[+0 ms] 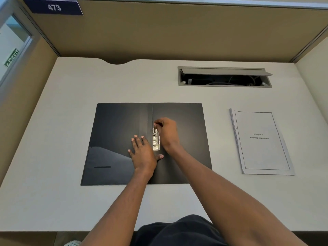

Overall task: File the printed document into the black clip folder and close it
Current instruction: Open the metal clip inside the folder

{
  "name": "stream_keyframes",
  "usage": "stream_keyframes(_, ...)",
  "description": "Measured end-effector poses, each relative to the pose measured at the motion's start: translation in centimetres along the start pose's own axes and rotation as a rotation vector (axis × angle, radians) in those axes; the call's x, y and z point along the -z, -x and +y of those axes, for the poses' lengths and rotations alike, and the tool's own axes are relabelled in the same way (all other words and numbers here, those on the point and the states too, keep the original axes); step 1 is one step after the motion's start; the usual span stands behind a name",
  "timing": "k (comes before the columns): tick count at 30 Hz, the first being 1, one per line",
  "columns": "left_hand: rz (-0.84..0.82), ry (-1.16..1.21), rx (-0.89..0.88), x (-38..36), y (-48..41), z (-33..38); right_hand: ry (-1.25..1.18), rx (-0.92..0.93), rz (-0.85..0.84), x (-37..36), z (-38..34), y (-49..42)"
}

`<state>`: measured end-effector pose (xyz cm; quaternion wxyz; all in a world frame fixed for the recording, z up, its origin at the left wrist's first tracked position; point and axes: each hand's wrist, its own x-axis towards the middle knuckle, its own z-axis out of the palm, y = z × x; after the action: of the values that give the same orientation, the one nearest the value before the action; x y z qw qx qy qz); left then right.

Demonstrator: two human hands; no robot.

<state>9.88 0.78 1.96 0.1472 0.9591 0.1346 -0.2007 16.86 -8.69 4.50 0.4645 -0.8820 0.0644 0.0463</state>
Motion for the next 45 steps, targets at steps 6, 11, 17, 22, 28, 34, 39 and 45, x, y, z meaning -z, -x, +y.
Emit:
stream_keyframes(6, -0.002, -0.029, 0.007, 0.0, -0.1, -0.1, 0.071, 0.008, -0.064, -1.0, 0.0, -3.2)
stream_keyframes(11, -0.014, -0.034, 0.010, -0.1, -0.3, -0.1, 0.090, -0.071, -0.129, -1.4, 0.3, -5.1)
stream_keyframes(17, -0.016, -0.055, 0.010, 0.0, -0.4, 0.0, 0.186, -0.082, -0.177, -1.5, 1.1, -6.4)
stream_keyframes(22, -0.020, -0.054, 0.007, 0.2, -0.7, 0.2, 0.166, -0.078, -0.179, -1.6, 1.3, -7.0)
stream_keyframes(28, -0.036, -0.031, 0.018, 0.4, -0.8, 0.3, 0.161, -0.008, -0.179, -0.9, 1.3, -6.3)
stream_keyframes(34, -0.057, -0.035, 0.026, 1.0, -0.7, 0.5, 0.199, 0.057, -0.159, 0.5, 2.1, -3.9)
stream_keyframes(39, -0.039, -0.038, 0.039, 1.1, -0.4, 0.6, 0.227, 0.082, -0.138, 1.8, 3.2, -1.3)
stream_keyframes(45, 0.075, -0.020, -0.038, 1.1, 1.6, 2.5, 0.200, 0.084, -0.053, 5.0, 5.6, 1.6)
